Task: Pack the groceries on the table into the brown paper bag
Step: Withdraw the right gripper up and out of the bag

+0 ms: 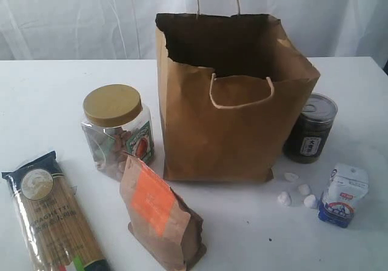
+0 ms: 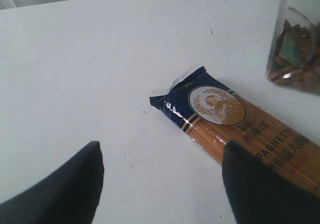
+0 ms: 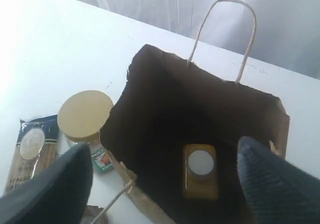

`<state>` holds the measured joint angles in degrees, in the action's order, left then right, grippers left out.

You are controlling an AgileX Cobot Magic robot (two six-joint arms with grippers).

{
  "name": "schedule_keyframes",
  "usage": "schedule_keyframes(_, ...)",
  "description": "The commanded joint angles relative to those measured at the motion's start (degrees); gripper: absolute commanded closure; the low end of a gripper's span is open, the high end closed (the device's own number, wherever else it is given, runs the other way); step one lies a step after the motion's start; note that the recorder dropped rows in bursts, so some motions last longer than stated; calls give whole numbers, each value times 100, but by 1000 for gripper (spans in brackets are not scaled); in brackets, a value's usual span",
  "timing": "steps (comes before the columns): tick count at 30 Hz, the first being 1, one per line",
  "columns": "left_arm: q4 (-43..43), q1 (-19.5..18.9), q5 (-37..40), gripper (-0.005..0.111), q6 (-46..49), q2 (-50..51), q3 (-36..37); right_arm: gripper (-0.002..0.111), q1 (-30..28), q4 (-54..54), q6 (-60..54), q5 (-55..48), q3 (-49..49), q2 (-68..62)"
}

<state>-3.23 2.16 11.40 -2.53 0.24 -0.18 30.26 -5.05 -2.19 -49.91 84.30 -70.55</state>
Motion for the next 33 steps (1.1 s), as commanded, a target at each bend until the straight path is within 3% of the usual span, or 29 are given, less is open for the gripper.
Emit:
schedule_keyframes(1, -23, 52, -17, 37, 0, -24, 18, 34, 1, 434, -55, -365, 25, 526)
schedule_keyframes(10, -23, 52, -17, 37, 0, -24, 18, 38, 1, 2335, 631, -1900, 25, 1504)
schedule_keyframes(14, -23, 52, -17, 37, 0, -24, 18, 38, 1, 2880, 654, -2005, 21, 1767)
schedule_keyframes(25, -23, 52, -17, 37, 0, -24, 18, 38, -9, 2921, 880, -2005, -1514, 2429)
schedule_keyframes(33, -23, 52, -17, 37, 0, -24, 18, 38, -9, 2921, 2328, -1967, -2641, 2429)
